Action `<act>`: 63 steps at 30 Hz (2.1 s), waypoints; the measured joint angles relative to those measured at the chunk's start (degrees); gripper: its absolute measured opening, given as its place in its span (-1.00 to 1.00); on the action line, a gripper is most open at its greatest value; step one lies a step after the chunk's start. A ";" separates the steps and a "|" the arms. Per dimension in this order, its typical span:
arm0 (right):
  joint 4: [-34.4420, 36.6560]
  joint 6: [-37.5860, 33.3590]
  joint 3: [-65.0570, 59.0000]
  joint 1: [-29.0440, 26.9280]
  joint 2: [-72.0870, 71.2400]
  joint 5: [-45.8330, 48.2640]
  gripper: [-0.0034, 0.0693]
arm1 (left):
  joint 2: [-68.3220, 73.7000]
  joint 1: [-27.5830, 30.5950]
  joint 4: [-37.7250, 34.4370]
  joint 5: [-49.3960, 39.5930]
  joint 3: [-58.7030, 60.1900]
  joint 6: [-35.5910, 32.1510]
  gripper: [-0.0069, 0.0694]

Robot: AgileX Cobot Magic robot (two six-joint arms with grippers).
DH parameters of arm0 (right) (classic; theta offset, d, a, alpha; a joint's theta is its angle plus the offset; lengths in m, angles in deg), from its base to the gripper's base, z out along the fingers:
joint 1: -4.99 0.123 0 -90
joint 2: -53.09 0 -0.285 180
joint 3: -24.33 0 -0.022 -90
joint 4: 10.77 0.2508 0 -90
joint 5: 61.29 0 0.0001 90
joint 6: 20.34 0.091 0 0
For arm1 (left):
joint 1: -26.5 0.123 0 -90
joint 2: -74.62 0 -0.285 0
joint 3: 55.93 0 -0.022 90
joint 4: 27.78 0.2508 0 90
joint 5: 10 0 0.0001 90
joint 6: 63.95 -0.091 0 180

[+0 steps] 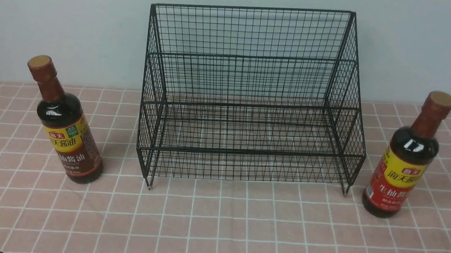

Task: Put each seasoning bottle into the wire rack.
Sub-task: Use the right arm to grab the condiment bottle closest to it

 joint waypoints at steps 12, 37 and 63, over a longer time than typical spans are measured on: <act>0.00 0.00 0.00 0.00 0.00 0.00 -0.94 | 0.00 0.00 0.00 0.00 0.00 0.00 -0.80; 12.68 4.78 -0.34 0.00 0.00 -18.80 -0.94 | 0.00 0.00 0.00 0.00 0.00 0.00 -0.80; -13.06 24.96 23.42 0.00 42.47 -43.10 -0.59 | 0.00 0.00 0.00 0.00 0.00 0.00 -0.80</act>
